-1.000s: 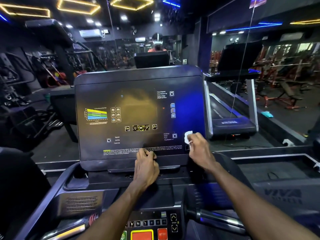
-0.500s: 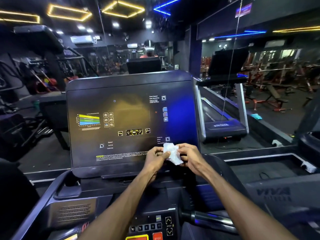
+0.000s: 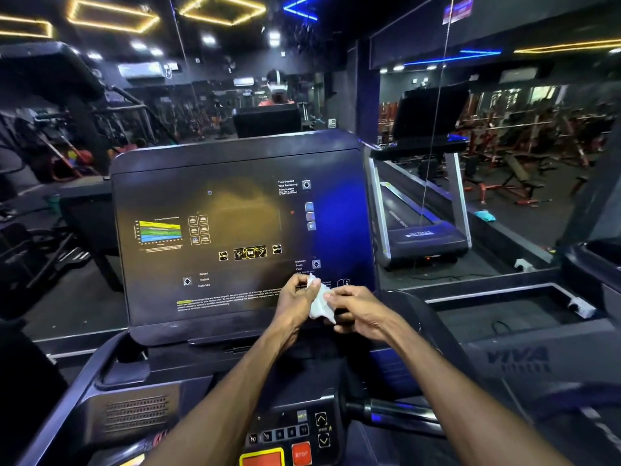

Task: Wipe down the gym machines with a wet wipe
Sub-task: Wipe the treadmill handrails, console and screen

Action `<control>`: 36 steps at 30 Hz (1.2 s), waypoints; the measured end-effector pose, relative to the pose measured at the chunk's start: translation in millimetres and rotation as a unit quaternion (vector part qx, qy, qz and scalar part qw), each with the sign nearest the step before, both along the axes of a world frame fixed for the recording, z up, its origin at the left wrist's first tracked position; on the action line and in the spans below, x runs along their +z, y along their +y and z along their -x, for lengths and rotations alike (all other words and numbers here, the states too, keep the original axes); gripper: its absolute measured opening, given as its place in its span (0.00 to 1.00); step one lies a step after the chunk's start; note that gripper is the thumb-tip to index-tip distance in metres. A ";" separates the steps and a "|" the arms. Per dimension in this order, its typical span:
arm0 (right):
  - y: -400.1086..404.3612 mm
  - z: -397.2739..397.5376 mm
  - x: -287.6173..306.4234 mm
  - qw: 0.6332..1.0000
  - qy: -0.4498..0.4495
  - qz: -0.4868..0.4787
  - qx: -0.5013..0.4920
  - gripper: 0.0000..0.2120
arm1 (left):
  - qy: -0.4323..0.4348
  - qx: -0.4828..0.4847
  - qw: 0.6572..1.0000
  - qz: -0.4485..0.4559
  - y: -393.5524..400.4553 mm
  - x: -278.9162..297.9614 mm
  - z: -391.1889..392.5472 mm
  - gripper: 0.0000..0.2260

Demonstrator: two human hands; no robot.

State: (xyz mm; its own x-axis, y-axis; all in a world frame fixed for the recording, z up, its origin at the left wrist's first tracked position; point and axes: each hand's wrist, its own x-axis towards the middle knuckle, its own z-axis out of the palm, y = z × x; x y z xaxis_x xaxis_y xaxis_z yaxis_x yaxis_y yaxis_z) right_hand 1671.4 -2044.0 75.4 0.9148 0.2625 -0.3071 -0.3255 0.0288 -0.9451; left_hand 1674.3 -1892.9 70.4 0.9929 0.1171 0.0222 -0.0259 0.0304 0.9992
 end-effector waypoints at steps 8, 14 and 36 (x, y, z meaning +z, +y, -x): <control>-5.5 -2.4 -1.1 0.997 -0.015 -0.029 -0.075 0.06 | -0.016 0.023 0.999 -0.039 6.0 2.4 5.1 0.11; -7.2 -2.9 8.9 0.986 -0.020 -0.115 -0.123 0.07 | 0.008 0.085 0.992 -0.091 6.3 -6.1 -5.0 0.11; -26.8 -21.5 -4.4 0.957 -0.175 0.072 -0.220 0.04 | 0.051 -0.082 0.989 -0.110 -15.5 7.2 -0.9 0.06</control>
State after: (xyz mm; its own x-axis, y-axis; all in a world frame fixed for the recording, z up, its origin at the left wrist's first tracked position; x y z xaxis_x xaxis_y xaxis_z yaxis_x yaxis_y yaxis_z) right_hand 1692.9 -2070.7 71.0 0.9804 -0.1941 0.0353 0.0262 -0.0490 -0.9985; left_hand 1675.2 -1908.4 77.6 0.9965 -0.0427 -0.0721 0.0627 -0.1918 0.9794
